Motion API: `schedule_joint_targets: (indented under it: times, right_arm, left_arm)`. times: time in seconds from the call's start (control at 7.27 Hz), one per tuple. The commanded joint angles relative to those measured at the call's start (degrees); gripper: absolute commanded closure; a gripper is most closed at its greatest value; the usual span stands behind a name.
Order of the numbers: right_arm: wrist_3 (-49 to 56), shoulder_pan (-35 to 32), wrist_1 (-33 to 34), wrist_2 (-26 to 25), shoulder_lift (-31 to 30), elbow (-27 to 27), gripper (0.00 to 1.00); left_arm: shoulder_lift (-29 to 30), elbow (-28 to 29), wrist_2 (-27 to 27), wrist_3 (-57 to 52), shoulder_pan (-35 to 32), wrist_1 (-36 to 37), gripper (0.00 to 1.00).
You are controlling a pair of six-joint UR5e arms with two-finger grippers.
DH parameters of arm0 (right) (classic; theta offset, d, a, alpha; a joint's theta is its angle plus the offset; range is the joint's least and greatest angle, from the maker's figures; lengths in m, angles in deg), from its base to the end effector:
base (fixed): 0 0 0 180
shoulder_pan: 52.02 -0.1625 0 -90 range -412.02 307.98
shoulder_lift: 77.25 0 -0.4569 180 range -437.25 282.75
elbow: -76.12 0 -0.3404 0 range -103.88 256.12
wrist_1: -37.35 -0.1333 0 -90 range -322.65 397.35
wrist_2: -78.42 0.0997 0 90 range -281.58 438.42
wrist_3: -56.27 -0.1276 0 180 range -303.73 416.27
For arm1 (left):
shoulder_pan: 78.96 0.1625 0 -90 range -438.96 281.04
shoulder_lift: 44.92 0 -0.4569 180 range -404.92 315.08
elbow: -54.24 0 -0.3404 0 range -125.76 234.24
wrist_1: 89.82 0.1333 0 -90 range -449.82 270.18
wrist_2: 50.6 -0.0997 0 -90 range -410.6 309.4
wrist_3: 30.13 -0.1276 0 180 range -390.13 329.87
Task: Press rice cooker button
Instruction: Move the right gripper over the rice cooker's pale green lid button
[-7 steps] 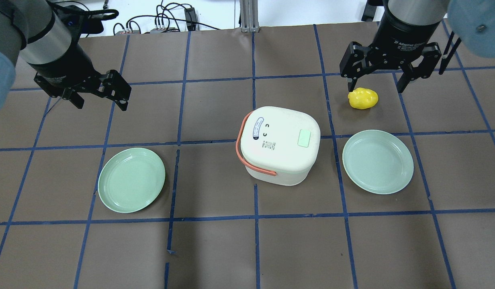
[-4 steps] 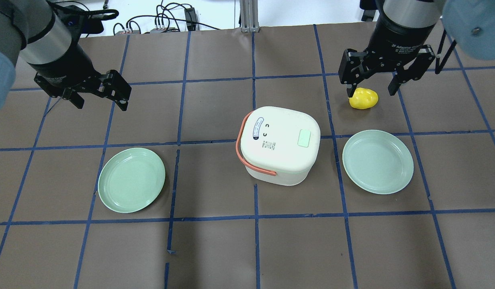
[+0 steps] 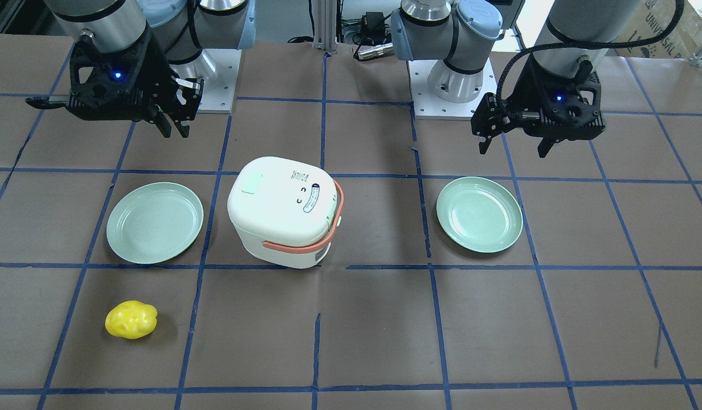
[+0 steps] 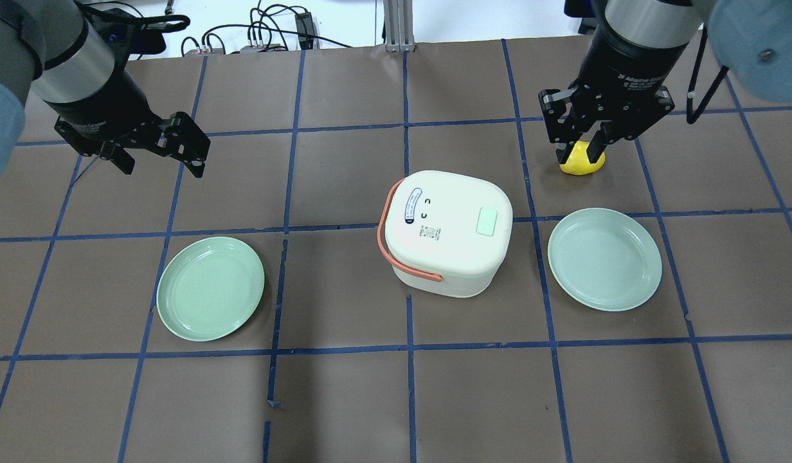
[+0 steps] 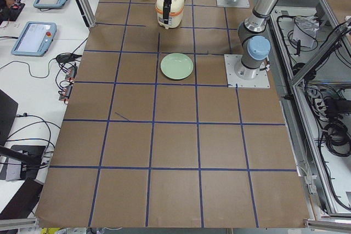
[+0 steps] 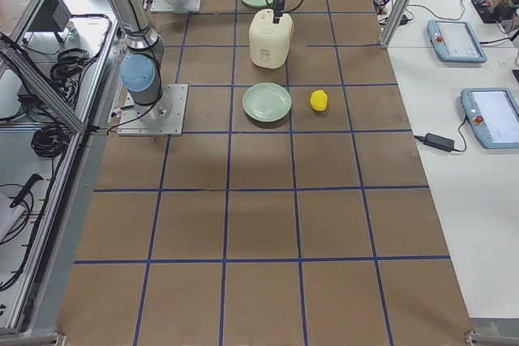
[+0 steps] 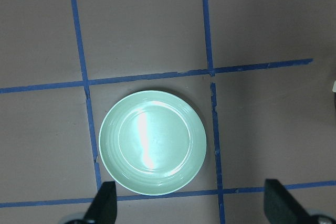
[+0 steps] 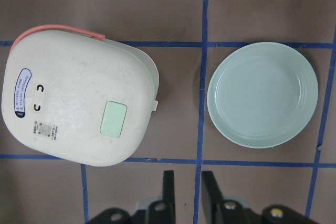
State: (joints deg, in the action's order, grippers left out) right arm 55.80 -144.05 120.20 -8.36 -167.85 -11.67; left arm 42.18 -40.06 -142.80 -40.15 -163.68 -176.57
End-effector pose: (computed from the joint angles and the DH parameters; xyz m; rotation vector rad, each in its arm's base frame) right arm 0.1554 -0.4197 0.5015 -0.0387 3.0846 0.1188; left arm -0.0891 -0.4310 0.4863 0.1272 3.0964 -0.0417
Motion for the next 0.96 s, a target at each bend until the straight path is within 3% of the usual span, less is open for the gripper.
schedule_joint_targets:
  times: [0.0, 0.55, 0.83]
  right_arm:
    - [-4.4, -0.6, 3.2, 2.6, -1.0, -5.3, 0.92]
    - [-14.5, -5.4, 12.0, 3.6, 1.7, -8.9, 0.91]
    - [-15.3, -5.8, 12.9, 3.6, 1.8, -9.1, 0.91]
  left_arm:
    - [0.0, 0.0, 0.0, 0.0, 0.0, 0.0, 0.0]
    - [0.0, 0.0, 0.0, 0.0, 0.0, 0.0, 0.0]
    - [0.0, 0.0, 0.0, 0.0, 0.0, 0.0, 0.0]
